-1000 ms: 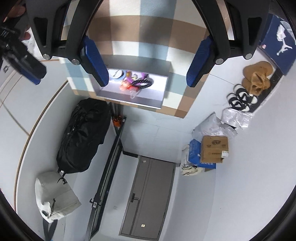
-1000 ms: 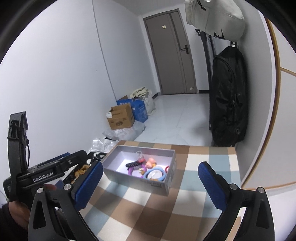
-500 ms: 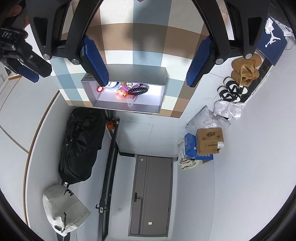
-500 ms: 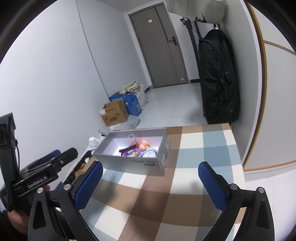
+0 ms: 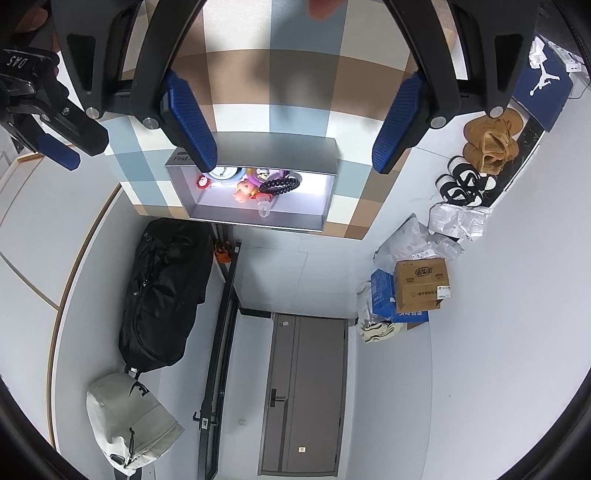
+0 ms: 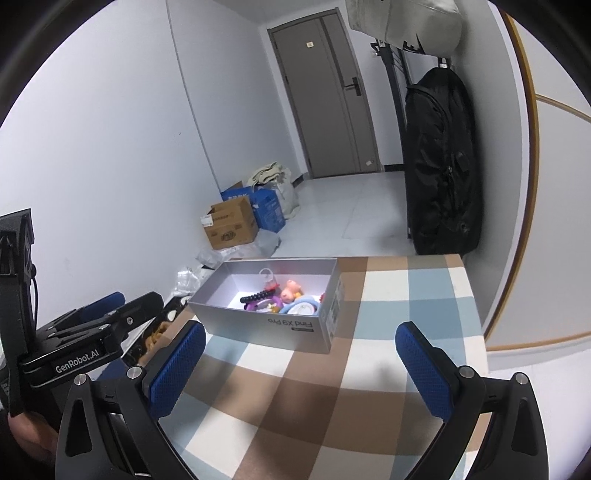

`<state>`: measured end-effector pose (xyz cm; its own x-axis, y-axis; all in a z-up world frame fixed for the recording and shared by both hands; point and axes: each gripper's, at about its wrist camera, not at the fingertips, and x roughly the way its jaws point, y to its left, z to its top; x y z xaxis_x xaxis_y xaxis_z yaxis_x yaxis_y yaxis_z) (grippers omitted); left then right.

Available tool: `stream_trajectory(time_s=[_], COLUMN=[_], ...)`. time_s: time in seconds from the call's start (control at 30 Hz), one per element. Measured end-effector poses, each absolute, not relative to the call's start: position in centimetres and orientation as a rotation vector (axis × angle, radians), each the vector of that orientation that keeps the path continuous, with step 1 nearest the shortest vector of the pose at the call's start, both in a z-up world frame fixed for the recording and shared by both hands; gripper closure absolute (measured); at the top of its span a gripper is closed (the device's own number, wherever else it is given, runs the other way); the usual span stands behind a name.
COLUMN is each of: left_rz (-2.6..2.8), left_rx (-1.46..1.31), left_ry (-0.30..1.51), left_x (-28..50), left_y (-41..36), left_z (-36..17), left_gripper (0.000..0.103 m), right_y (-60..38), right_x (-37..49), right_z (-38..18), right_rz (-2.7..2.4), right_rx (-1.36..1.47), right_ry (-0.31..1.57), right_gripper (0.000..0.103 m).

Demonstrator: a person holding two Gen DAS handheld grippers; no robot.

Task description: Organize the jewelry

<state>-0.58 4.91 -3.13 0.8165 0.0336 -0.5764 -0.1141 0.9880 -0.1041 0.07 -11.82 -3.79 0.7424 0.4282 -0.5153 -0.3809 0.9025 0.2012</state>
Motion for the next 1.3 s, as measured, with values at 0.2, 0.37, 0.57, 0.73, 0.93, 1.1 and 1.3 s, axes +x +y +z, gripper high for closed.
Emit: stream_trajectory(time_s=[0.2, 0.37, 0.57, 0.73, 0.93, 1.1, 1.3], left_rz=[0.072, 0.072, 0.078, 0.08, 0.08, 0.067, 0.061], left_rx=[-0.134, -0.123, -0.136, -0.138, -0.142, -0.155, -0.146], left_ry=[0.614, 0.605, 0.606, 0.592, 0.602, 0.608, 0.606], left_x=[-0.52, -0.65, -0.78, -0.95, -0.68, -0.65, -0.73], left_y=[4.82, 4.63, 4.93, 4.94, 5.0, 5.11, 4.86], left_z=[-3.15, -2.95, -2.84, -2.7, -2.91, -2.96, -2.81], left_gripper=[0.02, 0.02, 0.02, 0.02, 0.02, 0.02, 0.02], right_y=[-11.91, -11.74, -11.66, -11.52, -11.51, -11.49, -11.48], right_x=[0.08, -0.09, -0.18, -0.29, -0.25, -0.21, -0.2], right_z=[-3.75, -3.6, -3.38, -3.32, -3.26, -3.27, -3.24], right_rz=[0.443, 0.442, 0.44, 0.441, 0.441, 0.442, 0.443], right_rx=[0.087, 0.071, 0.065, 0.057, 0.056, 0.052, 0.054], right_ry=[0.583, 0.576, 0.573, 0.571, 0.568, 0.569, 0.571], right_gripper=[0.0, 0.0, 0.0, 0.0, 0.0, 0.0, 0.0])
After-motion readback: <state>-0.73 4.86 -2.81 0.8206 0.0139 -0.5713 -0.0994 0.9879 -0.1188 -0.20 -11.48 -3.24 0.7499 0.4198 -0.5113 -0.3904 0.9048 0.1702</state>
